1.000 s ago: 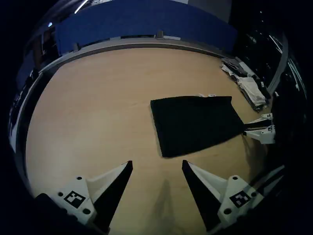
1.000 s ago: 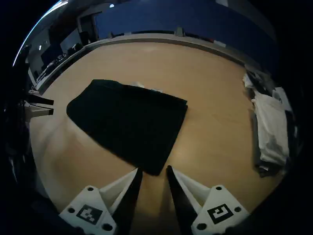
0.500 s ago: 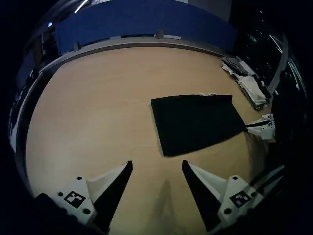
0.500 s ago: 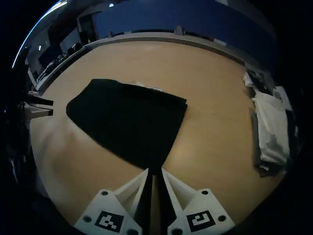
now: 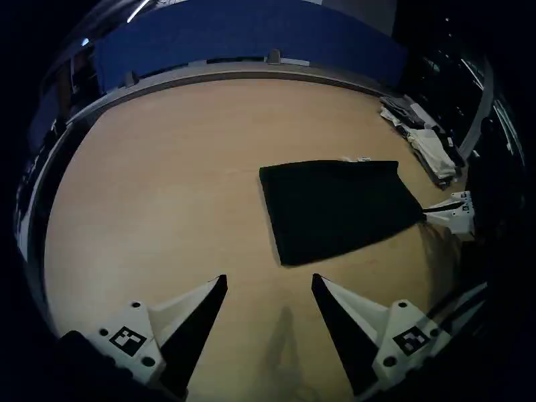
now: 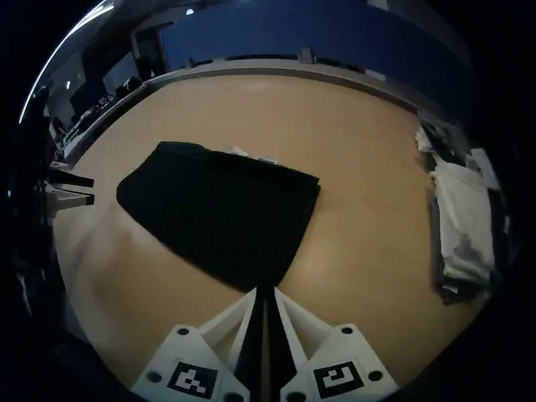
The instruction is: Fold towel
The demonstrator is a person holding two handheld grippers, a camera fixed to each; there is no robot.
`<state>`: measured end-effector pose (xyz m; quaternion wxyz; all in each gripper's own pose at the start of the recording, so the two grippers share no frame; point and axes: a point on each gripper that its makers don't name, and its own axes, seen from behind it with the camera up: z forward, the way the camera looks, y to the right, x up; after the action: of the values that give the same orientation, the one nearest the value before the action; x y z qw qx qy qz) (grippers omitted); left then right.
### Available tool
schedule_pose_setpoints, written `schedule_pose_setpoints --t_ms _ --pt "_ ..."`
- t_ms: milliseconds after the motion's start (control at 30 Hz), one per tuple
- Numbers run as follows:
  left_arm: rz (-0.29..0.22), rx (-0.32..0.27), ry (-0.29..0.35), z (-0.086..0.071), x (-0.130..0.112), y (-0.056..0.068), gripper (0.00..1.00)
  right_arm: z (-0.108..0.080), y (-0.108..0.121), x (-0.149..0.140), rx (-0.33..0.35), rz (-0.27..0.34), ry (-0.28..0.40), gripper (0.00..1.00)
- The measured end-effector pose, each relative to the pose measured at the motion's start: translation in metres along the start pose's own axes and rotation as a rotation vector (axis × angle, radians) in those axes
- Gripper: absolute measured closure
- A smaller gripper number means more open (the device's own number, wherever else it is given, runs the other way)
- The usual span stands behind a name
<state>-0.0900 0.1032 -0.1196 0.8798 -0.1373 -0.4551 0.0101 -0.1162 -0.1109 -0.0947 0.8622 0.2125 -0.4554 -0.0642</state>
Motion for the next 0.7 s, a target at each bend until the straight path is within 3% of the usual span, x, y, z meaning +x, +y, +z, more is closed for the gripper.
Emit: schedule_pose_setpoints --t_ms 700 --pt "-0.002 0.001 0.009 -0.004 0.004 -0.003 0.06 -0.026 -0.017 0.065 0.016 -0.05 0.124 0.97"
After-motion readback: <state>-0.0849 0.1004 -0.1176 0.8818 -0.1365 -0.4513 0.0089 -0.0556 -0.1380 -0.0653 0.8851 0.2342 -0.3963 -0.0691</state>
